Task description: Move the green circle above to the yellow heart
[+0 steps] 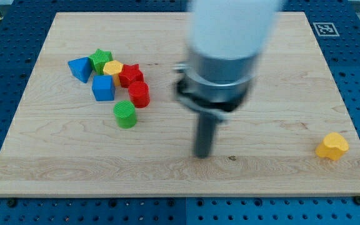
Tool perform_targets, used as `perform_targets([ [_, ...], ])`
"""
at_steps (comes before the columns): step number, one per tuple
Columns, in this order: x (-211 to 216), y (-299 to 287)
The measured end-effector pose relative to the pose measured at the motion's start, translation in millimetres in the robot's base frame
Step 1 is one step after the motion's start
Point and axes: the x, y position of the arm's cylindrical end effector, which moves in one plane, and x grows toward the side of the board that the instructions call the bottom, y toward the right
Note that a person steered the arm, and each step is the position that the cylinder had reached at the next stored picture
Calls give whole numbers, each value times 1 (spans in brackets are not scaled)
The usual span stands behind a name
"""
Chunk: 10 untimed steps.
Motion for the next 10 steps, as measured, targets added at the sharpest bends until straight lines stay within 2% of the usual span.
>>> perform_targets([
  [1, -2, -101],
  [2, -29, -144],
  [3, -49, -131],
  [5, -49, -23],
  [6, -45, -73],
  [7, -47, -151],
  [8, -63, -151],
  [9, -75, -110],
  [10, -77, -35],
])
